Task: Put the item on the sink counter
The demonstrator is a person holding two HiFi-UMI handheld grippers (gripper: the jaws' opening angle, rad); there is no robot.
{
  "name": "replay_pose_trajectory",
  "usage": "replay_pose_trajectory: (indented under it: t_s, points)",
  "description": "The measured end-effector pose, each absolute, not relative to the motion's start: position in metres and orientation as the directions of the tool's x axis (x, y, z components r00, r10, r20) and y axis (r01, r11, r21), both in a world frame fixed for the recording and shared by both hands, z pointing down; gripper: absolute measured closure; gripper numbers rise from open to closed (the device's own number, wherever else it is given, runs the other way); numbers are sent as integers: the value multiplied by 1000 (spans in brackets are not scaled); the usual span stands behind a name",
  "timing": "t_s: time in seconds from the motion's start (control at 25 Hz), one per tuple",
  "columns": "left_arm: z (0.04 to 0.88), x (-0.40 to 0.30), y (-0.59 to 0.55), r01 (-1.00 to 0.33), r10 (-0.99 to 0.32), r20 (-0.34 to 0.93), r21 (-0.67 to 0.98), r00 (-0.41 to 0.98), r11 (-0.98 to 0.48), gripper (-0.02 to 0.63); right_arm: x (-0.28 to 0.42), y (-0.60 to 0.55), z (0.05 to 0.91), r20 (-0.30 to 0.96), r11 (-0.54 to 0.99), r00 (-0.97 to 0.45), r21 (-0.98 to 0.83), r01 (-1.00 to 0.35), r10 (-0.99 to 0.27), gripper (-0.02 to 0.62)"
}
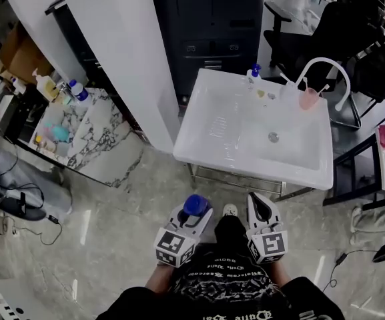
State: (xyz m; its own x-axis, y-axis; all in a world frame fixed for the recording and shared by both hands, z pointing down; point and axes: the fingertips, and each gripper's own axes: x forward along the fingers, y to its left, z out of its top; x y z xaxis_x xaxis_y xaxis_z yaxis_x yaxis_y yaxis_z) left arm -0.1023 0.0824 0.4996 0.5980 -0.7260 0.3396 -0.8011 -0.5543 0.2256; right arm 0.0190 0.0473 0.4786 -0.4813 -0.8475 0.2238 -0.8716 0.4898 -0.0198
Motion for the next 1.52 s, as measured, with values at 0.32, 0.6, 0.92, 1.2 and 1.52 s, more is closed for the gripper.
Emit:
replay_pose_trajectory:
  t_s: [0.32, 0.6, 0.92, 1.2, 1.52]
  points:
    - [495, -84, -1, -849, -774, 350, 219, 528, -480, 446, 29, -44, 477, 226, 577, -565, -16, -816, -793, 597]
    - [493, -61, -69, -886, -816, 345, 208, 463, -415, 446, 45, -111, 476, 206, 643, -633, -23, -766, -747, 597]
    - [490, -42, -115, -895, -828, 340, 196, 445, -400, 446, 50, -147, 475, 197, 674, -667, -40, -737, -718, 597]
    - [488, -46, -151, -892, -824, 343, 171, 452, -418, 446, 54, -163, 482, 212, 638, -633, -52, -768, -744, 597]
    - [469, -60, -208, -879, -816, 327, 144, 476, -455, 447, 52, -198, 476, 218, 592, -588, -51, -804, -779, 597]
